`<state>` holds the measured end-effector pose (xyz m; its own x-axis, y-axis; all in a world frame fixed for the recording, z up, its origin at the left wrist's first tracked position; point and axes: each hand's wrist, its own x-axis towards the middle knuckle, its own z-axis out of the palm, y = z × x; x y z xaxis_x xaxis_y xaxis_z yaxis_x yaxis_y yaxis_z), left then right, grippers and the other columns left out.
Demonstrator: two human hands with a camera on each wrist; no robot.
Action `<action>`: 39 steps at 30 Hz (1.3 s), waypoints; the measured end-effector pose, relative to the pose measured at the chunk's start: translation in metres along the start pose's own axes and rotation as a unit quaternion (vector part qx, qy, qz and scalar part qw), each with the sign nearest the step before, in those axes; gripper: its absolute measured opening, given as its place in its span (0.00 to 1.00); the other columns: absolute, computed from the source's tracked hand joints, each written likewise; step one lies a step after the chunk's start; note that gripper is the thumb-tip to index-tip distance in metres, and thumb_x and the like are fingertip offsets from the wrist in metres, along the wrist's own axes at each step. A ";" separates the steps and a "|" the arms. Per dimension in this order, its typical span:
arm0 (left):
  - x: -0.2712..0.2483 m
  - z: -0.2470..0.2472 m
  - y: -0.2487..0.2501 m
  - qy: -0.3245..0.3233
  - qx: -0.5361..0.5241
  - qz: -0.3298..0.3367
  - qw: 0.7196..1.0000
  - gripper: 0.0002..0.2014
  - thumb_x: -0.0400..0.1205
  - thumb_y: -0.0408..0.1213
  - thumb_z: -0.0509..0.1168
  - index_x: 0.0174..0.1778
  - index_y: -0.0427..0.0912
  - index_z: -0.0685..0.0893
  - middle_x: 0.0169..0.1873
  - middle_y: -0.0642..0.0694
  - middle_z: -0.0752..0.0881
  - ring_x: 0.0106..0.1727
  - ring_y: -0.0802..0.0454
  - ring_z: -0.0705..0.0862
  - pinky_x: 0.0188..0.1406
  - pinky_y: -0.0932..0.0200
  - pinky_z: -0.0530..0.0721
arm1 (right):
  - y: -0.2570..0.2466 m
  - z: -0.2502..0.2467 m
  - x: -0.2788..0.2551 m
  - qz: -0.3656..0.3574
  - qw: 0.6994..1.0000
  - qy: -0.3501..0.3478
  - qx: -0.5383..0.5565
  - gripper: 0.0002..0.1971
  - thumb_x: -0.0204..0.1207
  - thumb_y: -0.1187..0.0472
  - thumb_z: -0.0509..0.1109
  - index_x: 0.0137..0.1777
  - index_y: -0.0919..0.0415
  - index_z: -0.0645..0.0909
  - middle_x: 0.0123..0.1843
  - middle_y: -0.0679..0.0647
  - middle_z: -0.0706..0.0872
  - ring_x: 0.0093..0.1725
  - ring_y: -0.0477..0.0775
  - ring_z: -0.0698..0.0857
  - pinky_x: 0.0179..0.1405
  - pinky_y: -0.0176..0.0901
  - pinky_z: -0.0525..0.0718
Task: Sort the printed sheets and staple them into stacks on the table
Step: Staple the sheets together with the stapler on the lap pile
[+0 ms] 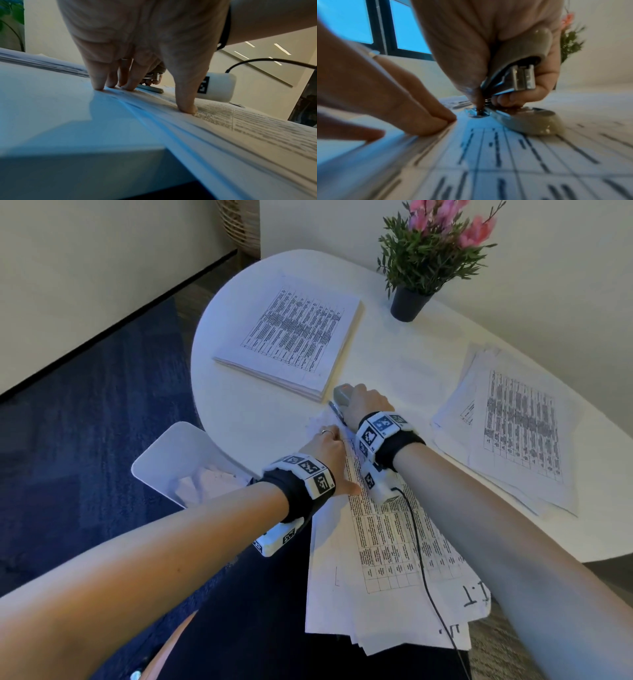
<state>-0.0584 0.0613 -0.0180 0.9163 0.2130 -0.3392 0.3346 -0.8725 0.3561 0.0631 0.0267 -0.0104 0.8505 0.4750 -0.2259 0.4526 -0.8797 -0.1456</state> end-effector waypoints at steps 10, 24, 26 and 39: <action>-0.003 0.001 -0.002 0.000 -0.009 0.015 1.000 0.54 0.69 0.62 0.73 0.80 0.29 0.57 0.82 0.38 0.52 0.81 0.42 0.57 0.78 0.52 0.61 | 0.033 -0.002 -0.020 0.008 0.999 -0.024 0.024 0.20 0.80 0.46 0.64 0.62 0.62 0.70 0.57 0.62 0.82 0.51 0.64 0.82 0.40 0.47 0.75; 0.004 -0.012 -0.009 -0.024 -0.018 0.018 0.999 0.46 0.73 0.59 0.71 0.78 0.32 0.64 0.81 0.39 0.59 0.79 0.45 0.64 0.76 0.52 0.67 | 0.045 -0.019 -0.020 0.024 0.993 -0.051 0.106 0.19 0.80 0.52 0.65 0.62 0.66 0.71 0.53 0.62 0.81 0.44 0.61 0.78 0.33 0.43 0.73; 0.008 -0.016 -0.012 0.007 -0.061 -0.006 0.998 0.40 0.76 0.55 0.70 0.76 0.34 0.66 0.76 0.39 0.67 0.75 0.44 0.69 0.73 0.51 0.70 | 0.052 -0.022 -0.027 0.007 0.989 -0.062 0.132 0.15 0.79 0.54 0.65 0.58 0.65 0.71 0.46 0.58 0.79 0.42 0.59 0.78 0.28 0.42 0.70; 0.019 -0.037 -0.011 0.005 -0.211 -0.071 0.975 0.15 0.67 0.48 0.78 0.43 0.42 0.89 0.41 0.44 0.90 0.43 0.49 0.88 0.42 0.55 0.86 | 0.053 -0.035 -0.076 -0.113 0.964 -0.137 0.197 0.18 0.72 0.60 0.69 0.62 0.55 0.71 0.50 0.60 0.83 0.38 0.61 0.85 0.39 0.54 0.87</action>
<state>-0.0362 0.0909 0.0037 0.8559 0.3233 -0.4037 0.5165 -0.5753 0.6342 0.0314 -0.0566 0.0332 0.6153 0.6884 -0.3840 0.4347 -0.7027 -0.5633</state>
